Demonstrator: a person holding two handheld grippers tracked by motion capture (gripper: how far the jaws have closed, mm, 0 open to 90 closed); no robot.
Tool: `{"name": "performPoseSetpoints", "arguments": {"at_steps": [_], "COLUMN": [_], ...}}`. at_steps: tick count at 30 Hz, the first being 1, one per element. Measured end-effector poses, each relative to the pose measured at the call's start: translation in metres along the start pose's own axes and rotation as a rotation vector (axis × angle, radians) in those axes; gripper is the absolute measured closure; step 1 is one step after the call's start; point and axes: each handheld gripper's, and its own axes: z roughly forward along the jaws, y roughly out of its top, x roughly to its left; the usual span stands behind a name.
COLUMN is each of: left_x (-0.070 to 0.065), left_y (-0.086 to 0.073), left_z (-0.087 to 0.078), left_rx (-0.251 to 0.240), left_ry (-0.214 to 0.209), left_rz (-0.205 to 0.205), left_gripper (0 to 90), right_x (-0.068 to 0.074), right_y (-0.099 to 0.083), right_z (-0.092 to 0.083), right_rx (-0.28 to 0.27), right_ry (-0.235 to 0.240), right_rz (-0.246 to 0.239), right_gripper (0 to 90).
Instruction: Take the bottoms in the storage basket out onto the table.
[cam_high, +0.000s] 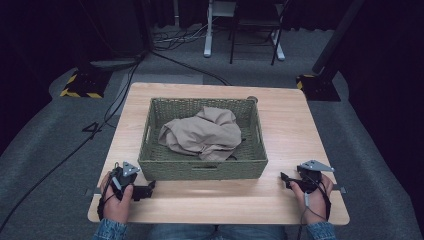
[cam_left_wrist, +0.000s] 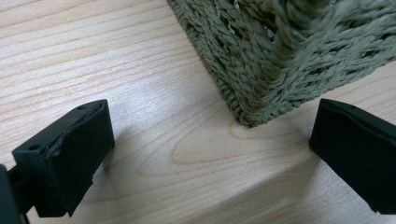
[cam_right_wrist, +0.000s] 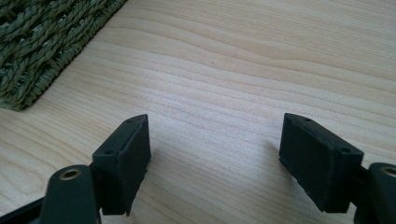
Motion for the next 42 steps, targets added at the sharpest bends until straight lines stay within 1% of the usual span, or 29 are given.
{"name": "performPoseSetpoints", "arguments": {"at_steps": [28,32,34,42], "left_x": [-0.0005,0.0000,-0.0010,-0.0009], "left_y": [-0.0003,0.0002,-0.0002,-0.0001], "left_z": [-0.0001,-0.0002,-0.0003,-0.0004], "left_rx": [-0.002,0.003,0.003,0.003], "left_ry": [0.002,-0.006,-0.021,-0.024], "left_rz": [-0.004,0.010,0.019,0.019], "left_gripper": [0.2,0.3,0.3,0.4], "right_x": [0.0000,0.0000,0.0000,0.0001], "right_y": [0.0005,0.0005,0.0005,0.0005], "right_z": [0.0004,0.0005,0.0005,0.0005], "right_rx": [0.002,0.002,0.002,0.003], "right_ry": [-0.001,-0.001,-0.002,-0.001], "right_rz": [-0.002,-0.001,-0.001,-0.002], "right_gripper": [25.0,25.0,25.1,25.1]}}
